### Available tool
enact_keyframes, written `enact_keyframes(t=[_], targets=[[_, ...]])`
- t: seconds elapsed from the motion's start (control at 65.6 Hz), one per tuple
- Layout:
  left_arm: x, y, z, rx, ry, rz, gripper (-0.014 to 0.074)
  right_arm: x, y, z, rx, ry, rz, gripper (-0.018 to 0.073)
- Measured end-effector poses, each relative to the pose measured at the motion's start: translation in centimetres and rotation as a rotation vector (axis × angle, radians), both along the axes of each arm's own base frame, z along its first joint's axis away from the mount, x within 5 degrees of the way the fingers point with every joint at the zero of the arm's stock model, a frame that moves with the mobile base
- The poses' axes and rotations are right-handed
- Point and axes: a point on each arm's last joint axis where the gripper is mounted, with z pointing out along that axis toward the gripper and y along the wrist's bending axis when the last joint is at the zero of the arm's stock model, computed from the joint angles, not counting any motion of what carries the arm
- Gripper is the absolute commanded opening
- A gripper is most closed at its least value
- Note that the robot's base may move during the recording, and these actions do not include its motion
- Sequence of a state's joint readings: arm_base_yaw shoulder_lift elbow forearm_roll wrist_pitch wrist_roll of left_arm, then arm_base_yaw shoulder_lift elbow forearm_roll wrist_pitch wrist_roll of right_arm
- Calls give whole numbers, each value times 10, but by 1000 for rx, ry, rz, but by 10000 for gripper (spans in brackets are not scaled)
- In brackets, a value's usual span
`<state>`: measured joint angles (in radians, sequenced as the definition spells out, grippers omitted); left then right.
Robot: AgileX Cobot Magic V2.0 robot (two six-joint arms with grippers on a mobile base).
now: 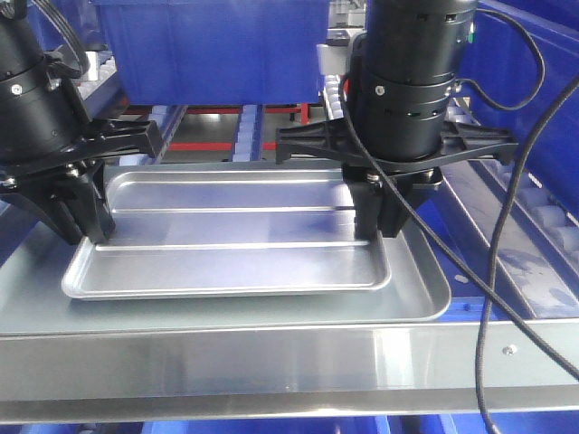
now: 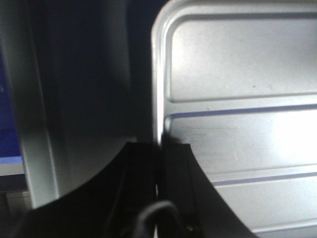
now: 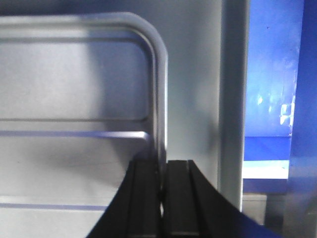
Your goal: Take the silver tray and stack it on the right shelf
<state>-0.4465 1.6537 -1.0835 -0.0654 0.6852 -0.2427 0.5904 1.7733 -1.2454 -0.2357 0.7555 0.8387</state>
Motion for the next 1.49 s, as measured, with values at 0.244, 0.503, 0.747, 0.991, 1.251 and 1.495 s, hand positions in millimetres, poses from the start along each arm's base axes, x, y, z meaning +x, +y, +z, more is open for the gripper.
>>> enact_keyframes(t=[0.244, 0.503, 0.747, 0.991, 1.251, 1.495], targets=[[0, 1, 0, 10, -5, -6, -98, 0, 1, 0, 8, -1, -2, 137], [-1, 1, -1, 15, 8, -16, 267, 3, 4, 3, 42, -28, 1, 561], [0, 7, 0, 35, 34, -8, 348, 4, 5, 5, 57, -36, 0, 580], [6, 33, -1, 44, 91, 76, 105, 6, 4, 14, 43, -25, -15, 284], [6, 34, 0, 24, 106, 95, -92, 8, 5, 19, 48, -33, -16, 99], [12, 30, 8, -13, 79, 106, -92, 10, 6, 23, 54, -45, -16, 45]])
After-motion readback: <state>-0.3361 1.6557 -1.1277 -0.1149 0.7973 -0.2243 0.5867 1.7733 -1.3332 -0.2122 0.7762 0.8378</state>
